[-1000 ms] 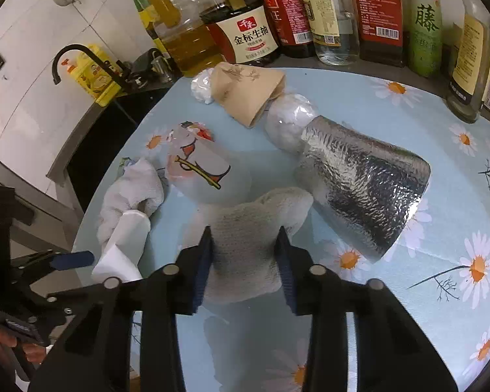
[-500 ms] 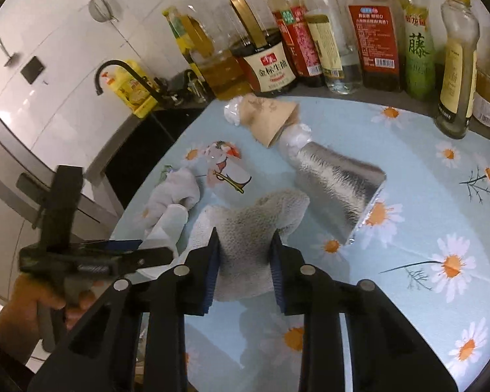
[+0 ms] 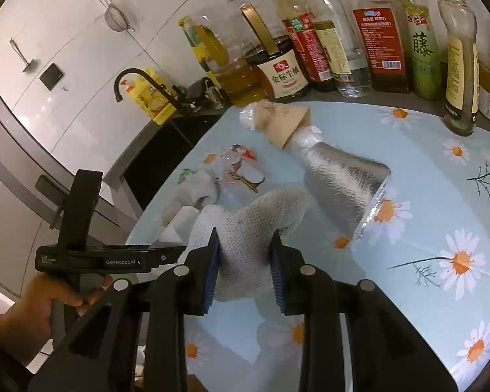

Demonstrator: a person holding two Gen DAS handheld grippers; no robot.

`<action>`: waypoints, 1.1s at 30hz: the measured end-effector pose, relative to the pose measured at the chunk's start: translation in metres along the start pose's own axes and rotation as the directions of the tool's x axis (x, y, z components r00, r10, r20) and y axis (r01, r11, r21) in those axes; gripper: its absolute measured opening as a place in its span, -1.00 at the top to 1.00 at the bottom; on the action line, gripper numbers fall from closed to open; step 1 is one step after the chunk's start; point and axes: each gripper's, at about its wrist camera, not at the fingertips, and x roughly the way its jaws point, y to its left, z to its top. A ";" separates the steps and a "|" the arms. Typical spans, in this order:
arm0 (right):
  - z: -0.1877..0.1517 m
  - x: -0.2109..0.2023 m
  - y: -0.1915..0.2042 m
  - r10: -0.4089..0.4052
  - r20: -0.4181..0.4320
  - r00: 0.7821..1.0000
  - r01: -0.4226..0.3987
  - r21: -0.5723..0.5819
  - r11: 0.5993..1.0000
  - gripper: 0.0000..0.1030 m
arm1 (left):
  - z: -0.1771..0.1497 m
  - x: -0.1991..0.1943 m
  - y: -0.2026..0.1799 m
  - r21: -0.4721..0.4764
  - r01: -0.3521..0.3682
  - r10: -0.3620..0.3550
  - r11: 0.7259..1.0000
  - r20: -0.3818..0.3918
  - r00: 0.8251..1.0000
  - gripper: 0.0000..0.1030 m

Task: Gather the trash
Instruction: 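Carry the paper cup and white cloth down toward the black trash bin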

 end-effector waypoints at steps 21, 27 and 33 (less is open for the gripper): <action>-0.059 -0.035 0.099 -0.278 0.091 0.956 0.265 0.136 0.955 0.42 | -0.051 -0.056 0.041 0.209 0.194 -0.199 0.959 0.001 0.980 -0.30; -0.093 -0.039 0.144 -0.349 0.108 0.931 0.325 0.192 0.926 0.42 | -0.069 -0.079 0.063 0.305 0.243 -0.255 0.921 -0.003 0.967 -0.30; -0.127 -0.032 0.182 -0.396 0.097 0.913 0.367 0.228 0.902 0.42 | -0.087 -0.089 0.089 0.352 0.296 -0.304 0.888 -0.033 0.952 -0.30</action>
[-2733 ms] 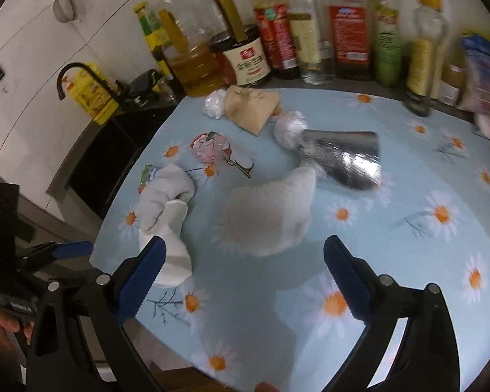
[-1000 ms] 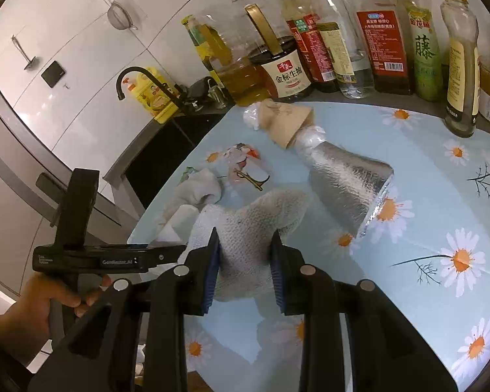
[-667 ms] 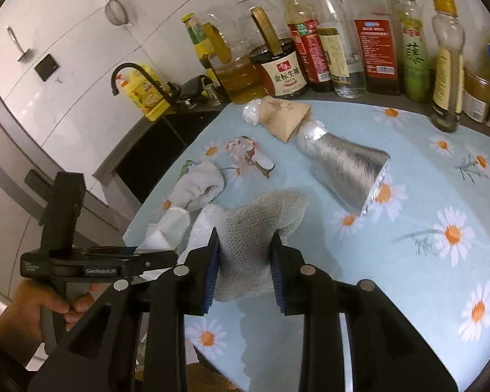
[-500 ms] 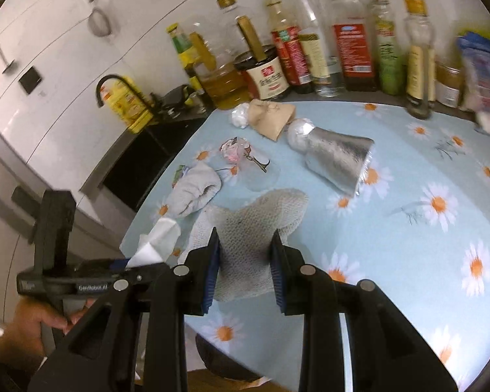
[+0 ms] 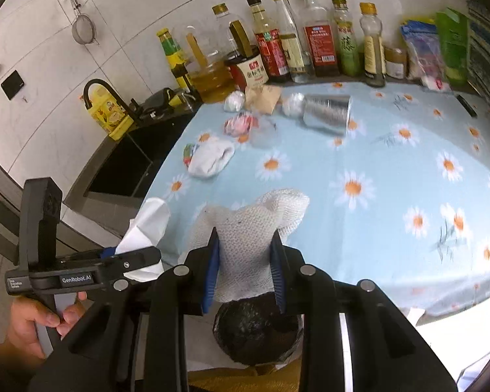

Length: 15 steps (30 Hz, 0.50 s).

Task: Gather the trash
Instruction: 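Carry the paper cup and white cloth down toward the black trash bin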

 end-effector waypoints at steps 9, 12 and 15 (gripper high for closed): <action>-0.055 -0.002 0.028 -0.083 -0.046 0.995 0.086 0.057 0.995 0.41 | -0.040 0.002 0.015 0.101 0.028 -0.020 0.995 -0.082 0.996 -0.30; -0.070 0.008 0.032 -0.091 -0.092 0.992 0.098 0.072 0.993 0.41 | -0.053 0.009 0.020 0.105 0.036 -0.023 0.994 -0.121 0.992 -0.30; -0.082 0.021 0.033 -0.085 -0.134 0.987 0.096 0.075 0.993 0.41 | -0.068 0.021 0.028 0.097 0.033 -0.016 0.995 -0.166 0.986 -0.30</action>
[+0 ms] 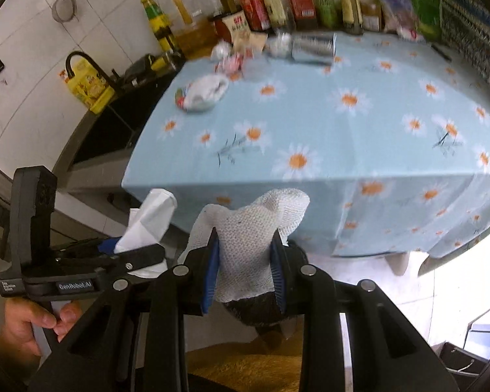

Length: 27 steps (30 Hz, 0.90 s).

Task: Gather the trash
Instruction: 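Carry the paper cup and white cloth down toward the black trash bin, then open both tools over the bin to drop the cup and cloth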

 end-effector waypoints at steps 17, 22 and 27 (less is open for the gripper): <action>-0.037 0.078 -0.019 0.038 -0.242 0.969 -0.021 0.072 0.997 0.10 | -0.030 0.070 0.028 -0.086 -0.005 -0.014 0.996 -0.225 0.974 -0.41; -0.031 0.076 -0.029 0.038 -0.230 0.973 -0.015 0.101 0.995 0.05 | -0.025 0.078 0.036 -0.110 -0.025 -0.002 0.994 -0.238 0.971 -0.59; -0.026 0.071 -0.032 0.036 -0.212 0.977 -0.015 0.098 0.995 0.05 | -0.022 0.077 0.041 -0.120 -0.049 0.020 0.992 -0.236 0.971 -0.59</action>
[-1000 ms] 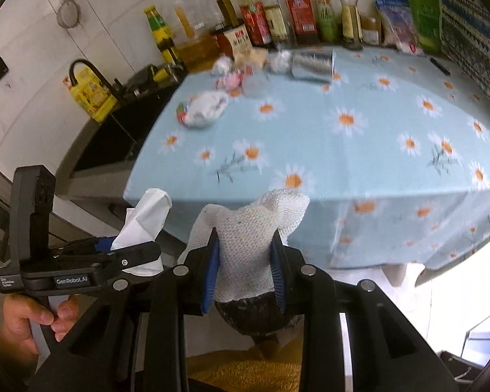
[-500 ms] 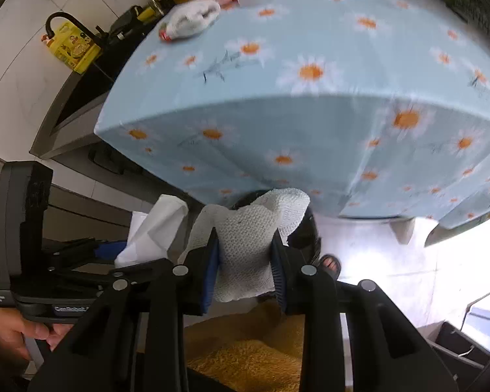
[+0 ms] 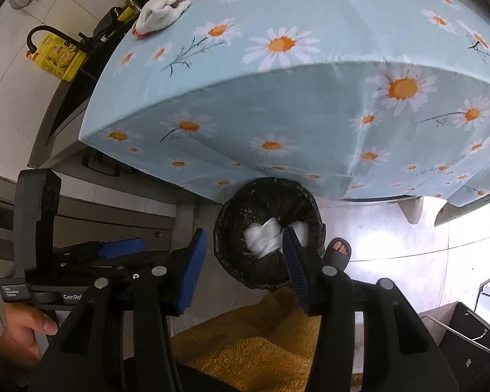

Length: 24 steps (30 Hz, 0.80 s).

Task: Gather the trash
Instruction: 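Open both tools over the bin to drop the cup and cloth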

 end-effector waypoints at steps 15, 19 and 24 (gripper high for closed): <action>0.013 -0.034 0.013 -0.025 0.064 0.998 0.028 -0.039 0.999 0.05 | 0.008 -0.045 -0.014 0.021 0.025 -0.027 0.999 0.102 0.994 -0.59; 0.016 -0.046 0.022 -0.035 0.097 0.995 0.040 -0.054 0.998 0.05 | 0.009 -0.066 -0.020 0.043 0.036 -0.042 0.998 0.153 0.987 -0.59; 0.015 -0.061 0.032 -0.062 0.142 0.988 0.072 -0.062 0.995 -0.08 | 0.010 -0.090 -0.021 0.063 0.054 -0.066 0.997 0.211 0.975 -0.59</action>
